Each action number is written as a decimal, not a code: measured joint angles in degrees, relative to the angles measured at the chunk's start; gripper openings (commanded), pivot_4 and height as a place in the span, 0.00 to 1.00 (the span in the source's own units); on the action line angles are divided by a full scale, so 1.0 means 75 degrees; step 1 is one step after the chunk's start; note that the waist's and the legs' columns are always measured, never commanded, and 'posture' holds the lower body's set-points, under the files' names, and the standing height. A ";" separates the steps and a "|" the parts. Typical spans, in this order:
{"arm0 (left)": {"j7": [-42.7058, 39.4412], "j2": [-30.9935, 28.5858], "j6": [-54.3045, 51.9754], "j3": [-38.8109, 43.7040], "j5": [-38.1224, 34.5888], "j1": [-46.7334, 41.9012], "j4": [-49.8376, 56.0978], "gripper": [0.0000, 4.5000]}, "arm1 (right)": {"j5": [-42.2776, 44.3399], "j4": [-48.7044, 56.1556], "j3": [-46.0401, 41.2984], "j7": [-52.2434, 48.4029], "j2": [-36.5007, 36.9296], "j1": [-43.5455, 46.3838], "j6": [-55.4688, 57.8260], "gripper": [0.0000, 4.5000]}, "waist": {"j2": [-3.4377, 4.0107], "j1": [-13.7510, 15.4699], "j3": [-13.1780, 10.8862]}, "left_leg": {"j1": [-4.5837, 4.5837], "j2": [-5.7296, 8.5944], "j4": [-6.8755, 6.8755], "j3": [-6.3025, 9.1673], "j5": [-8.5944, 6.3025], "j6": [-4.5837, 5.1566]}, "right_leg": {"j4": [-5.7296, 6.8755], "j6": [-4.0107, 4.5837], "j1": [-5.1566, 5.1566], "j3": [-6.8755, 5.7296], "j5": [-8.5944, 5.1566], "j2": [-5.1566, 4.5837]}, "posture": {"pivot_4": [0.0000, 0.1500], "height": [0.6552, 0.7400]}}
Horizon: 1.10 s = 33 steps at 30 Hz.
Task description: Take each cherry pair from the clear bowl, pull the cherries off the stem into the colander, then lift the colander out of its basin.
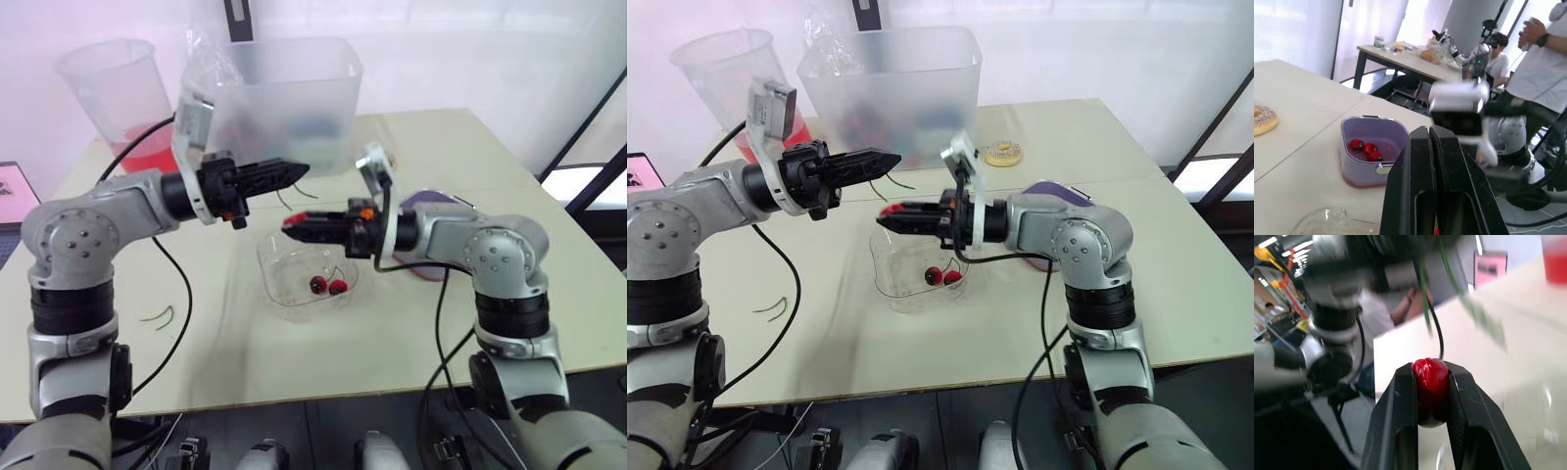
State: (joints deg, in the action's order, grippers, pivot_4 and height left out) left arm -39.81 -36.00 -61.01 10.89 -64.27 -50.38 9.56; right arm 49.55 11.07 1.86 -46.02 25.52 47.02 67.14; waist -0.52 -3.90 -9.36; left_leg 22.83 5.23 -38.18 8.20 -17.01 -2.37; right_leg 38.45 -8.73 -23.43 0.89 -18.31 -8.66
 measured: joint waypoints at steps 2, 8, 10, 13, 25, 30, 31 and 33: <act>-0.0017 -0.0013 0.0010 0.0005 0.0012 -0.0010 -0.0024 0.00 | -0.0135 -0.0027 0.0168 -0.0308 0.0384 -0.0089 -0.0108 0.06 | 0.0000 -0.0003 0.0000 | 0.0000 -0.0001 0.0001 -0.0001 0.0000 0.0000 | 0.0000 0.0000 -0.0001 0.0000 0.0000 0.0001 | 1.00 1.00; -0.0044 -0.0367 0.0027 0.0207 0.0116 0.0025 -0.0131 0.00 | -0.0933 -0.1263 0.0096 -0.1263 0.1960 0.0343 -0.1086 0.06 | 0.0000 0.0014 0.0000 | 0.0000 0.0000 0.0001 -0.0005 0.0000 0.0000 | -0.0002 0.0000 -0.0001 0.0000 0.0000 0.0000 | 1.00 1.00; -0.0046 -0.0494 0.0039 0.0281 0.0148 0.0148 -0.0125 0.00 | -0.1546 -0.2111 0.0131 -0.1446 0.2469 0.0762 -0.1706 0.06 | 0.0000 0.0014 0.0000 | -0.0001 0.0000 0.0004 -0.0010 0.0000 0.0001 | -0.0003 0.0000 -0.0001 0.0001 0.0000 -0.0001 | 1.00 1.00; -0.0084 -0.0626 0.0092 0.0392 0.0243 0.0543 -0.0131 0.00 | -0.2617 -0.3351 0.0393 -0.1732 0.3063 0.1210 -0.2664 0.06 | 0.0000 0.0004 0.0000 | -0.0001 -0.0002 0.0007 -0.0013 0.0000 0.0000 | -0.0005 0.0000 -0.0003 0.0001 0.0000 0.0001 | 1.00 1.00; -0.0317 -0.1267 0.0273 0.0800 0.0670 0.2229 0.0023 0.00 | -0.5674 -0.7244 0.1790 -0.2440 0.2737 0.1859 -0.5749 0.47 | 0.0000 -0.0017 -0.0001 | 0.0000 -0.0007 0.0016 -0.0023 0.0000 0.0000 | -0.0010 0.0000 -0.0015 0.0006 0.0000 0.0002 | 1.00 1.00; -0.0276 -0.1288 0.0320 0.1088 0.0671 0.2841 0.0209 0.00 | -0.5934 -0.7690 0.1715 -0.2661 0.2588 0.2161 -0.6148 0.98 | 0.0000 -0.0007 -0.0001 | 0.0004 -0.0005 0.0013 -0.0017 0.0000 0.0000 | -0.0015 0.0000 -0.0011 0.0003 0.0000 0.0000 | 1.00 1.00; -0.0255 -0.1309 0.0320 0.1116 0.0668 0.2918 0.0257 0.00 | -0.5970 -0.7742 0.1655 -0.2706 0.2588 0.2218 -0.6176 0.98 | 0.0000 0.0000 -0.0001 | 0.0004 -0.0005 0.0013 -0.0015 0.0000 0.0000 | -0.0015 0.0000 -0.0011 0.0002 0.0000 0.0001 | 1.00 1.00; -0.0236 -0.1353 0.0319 0.1222 0.0661 0.3055 0.0305 0.00 | -0.5980 -0.7813 0.1550 -0.2797 0.2597 0.2357 -0.6193 0.98 | 0.0001 -0.0008 -0.0001 | 0.0003 -0.0005 0.0015 -0.0017 0.0000 0.0000 | -0.0015 0.0000 -0.0011 0.0002 0.0000 0.0001 | 1.00 1.00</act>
State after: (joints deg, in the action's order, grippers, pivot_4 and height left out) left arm -41.57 -46.14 -58.62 20.06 -59.31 -27.46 11.85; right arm 4.70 -47.53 13.48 -67.00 44.99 64.70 20.69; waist -0.51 -3.96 -9.37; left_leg 22.85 5.19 -38.07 8.07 -17.01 -2.37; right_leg 38.33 -8.73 -23.51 0.91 -18.31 -8.66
